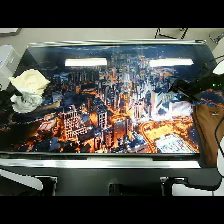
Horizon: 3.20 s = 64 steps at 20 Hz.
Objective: Fold the clothes and pants, and hang the long-sleeved shirts on hangers.
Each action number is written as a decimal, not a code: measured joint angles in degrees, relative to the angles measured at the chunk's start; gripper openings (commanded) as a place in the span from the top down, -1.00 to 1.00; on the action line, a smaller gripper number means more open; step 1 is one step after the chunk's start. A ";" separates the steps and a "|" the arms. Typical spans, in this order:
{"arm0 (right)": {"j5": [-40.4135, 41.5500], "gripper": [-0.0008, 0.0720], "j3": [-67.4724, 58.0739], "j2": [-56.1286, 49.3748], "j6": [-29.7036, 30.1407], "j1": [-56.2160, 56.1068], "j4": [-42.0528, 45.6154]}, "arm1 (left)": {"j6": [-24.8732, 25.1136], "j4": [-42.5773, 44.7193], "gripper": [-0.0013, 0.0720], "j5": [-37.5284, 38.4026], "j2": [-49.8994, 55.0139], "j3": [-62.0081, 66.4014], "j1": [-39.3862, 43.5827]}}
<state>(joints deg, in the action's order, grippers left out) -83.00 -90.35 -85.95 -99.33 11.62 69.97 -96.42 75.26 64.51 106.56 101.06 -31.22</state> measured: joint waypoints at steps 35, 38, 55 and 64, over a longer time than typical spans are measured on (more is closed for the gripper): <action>-7.65 -0.85 0.11 18.45 10.47 0.00 5.35 | -17.86 -18.18 -0.20 -35.87 -38.14 -45.48 70.03; -8.76 -0.94 1.77 16.26 10.64 0.00 6.05 | -17.03 -20.79 -1.00 -32.74 -35.30 -46.34 63.60; 4.79 -0.96 31.87 6.86 15.13 0.00 -6.01 | 10.54 -35.30 -0.99 -3.93 -39.87 -65.81 51.82; 8.35 -0.96 33.03 -0.66 17.99 -0.72 -14.67 | 15.02 -55.89 -0.62 -20.24 -29.68 -66.60 72.35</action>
<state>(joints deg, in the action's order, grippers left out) -74.65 -57.32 -86.61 -81.34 10.90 55.31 -81.41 19.38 44.27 76.88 34.46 41.12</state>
